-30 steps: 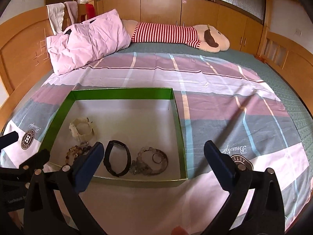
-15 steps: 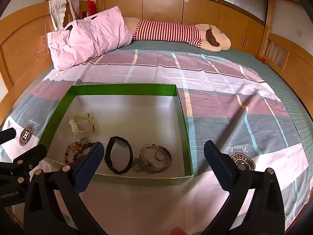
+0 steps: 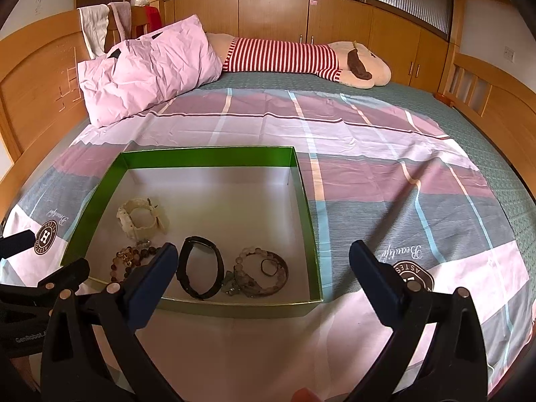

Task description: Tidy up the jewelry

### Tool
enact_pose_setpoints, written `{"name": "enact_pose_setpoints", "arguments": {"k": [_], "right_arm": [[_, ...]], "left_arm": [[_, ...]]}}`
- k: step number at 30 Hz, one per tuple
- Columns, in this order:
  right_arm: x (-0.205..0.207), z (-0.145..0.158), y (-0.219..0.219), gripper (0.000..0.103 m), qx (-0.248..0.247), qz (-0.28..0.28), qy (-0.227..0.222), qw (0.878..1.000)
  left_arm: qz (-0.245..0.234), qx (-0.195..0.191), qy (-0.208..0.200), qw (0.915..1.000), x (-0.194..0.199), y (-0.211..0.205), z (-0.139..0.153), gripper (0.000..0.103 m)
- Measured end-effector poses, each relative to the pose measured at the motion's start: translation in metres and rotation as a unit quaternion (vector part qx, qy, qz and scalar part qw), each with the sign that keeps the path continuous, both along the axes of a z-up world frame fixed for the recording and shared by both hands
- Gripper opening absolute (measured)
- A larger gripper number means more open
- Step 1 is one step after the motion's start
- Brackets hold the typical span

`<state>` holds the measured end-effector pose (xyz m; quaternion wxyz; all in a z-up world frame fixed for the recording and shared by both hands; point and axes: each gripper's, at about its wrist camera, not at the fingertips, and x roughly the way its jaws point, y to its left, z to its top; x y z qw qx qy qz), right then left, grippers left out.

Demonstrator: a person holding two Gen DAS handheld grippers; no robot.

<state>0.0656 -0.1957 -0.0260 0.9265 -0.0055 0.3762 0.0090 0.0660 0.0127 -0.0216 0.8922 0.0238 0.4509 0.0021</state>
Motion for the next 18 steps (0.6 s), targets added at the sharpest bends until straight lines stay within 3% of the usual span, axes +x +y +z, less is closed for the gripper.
{"name": "enact_pose_setpoints", "arguments": {"k": [18], "right_arm": [[-0.0019,-0.0031,0.0044,0.102,-0.007,0.002,0.002,1.000]], "left_arm": [[0.002,-0.003,0.013,0.9999,0.0025,0.0009,-0.0043,0.101]]}}
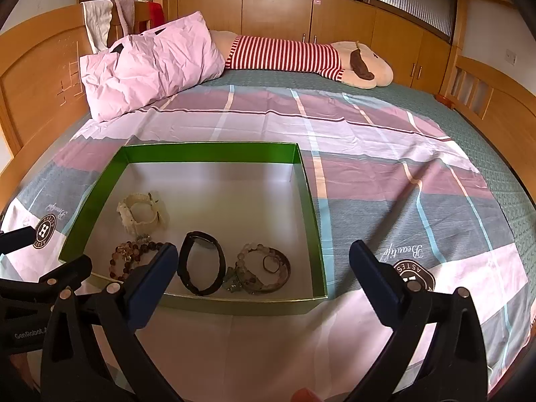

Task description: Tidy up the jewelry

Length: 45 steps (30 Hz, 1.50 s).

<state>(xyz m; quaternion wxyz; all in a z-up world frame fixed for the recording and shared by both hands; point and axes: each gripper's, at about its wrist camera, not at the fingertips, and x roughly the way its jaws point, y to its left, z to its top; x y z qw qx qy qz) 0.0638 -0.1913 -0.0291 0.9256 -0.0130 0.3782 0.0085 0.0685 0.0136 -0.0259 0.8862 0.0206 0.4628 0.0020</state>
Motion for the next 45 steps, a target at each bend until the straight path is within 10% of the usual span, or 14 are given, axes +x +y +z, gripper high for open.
{"name": "enact_pose_setpoints", "arguments": {"k": [45], "right_arm": [[0.0007,-0.0032,0.0001,0.102,-0.002,0.000,0.003,1.000]], "left_arm": [[-0.005,0.001,0.009,0.9999,0.0012,-0.0049,-0.0064,0.101]]}}
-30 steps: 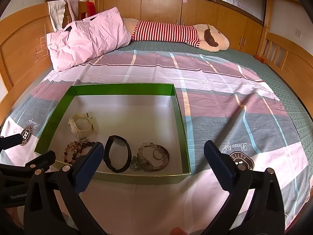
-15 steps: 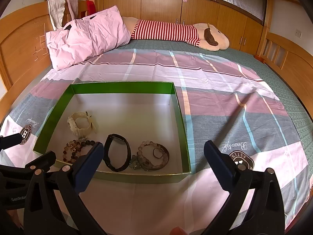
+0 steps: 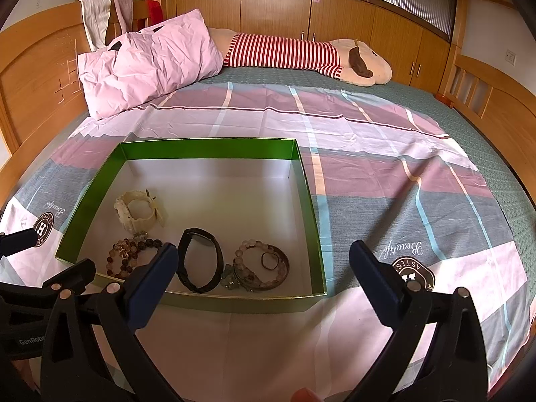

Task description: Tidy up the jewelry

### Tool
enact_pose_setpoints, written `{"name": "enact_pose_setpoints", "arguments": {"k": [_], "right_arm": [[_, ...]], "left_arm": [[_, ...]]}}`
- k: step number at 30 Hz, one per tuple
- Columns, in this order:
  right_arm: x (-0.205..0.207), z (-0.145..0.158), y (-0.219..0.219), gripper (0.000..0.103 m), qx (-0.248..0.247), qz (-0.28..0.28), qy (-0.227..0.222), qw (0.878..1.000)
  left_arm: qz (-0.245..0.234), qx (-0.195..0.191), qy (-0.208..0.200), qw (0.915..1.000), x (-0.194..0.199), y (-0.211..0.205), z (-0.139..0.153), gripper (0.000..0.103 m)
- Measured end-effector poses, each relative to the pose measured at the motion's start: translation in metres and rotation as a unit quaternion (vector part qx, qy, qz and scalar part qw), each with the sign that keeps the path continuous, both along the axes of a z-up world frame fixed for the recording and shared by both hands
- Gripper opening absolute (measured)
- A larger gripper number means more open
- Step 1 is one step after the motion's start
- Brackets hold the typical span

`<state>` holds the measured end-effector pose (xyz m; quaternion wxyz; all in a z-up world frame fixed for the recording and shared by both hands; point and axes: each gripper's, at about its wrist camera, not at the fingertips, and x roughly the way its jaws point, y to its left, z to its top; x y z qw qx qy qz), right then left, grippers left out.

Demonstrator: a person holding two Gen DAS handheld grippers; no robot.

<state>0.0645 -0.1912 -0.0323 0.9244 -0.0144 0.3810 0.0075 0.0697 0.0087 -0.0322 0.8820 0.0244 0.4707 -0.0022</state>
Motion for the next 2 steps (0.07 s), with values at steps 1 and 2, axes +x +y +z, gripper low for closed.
{"name": "enact_pose_setpoints", "arguments": {"k": [1,2], "right_arm": [[0.0000,0.0001,0.0000,0.102,0.000,0.000,0.000,1.000],[0.0000,0.0002,0.0000,0.102,0.000,0.000,0.000,1.000]], "left_arm": [[0.000,0.000,0.000,1.0000,0.0000,0.0000,-0.0001,0.101],[0.000,0.000,0.000,1.0000,-0.0003,-0.0001,-0.0002,0.101]]}}
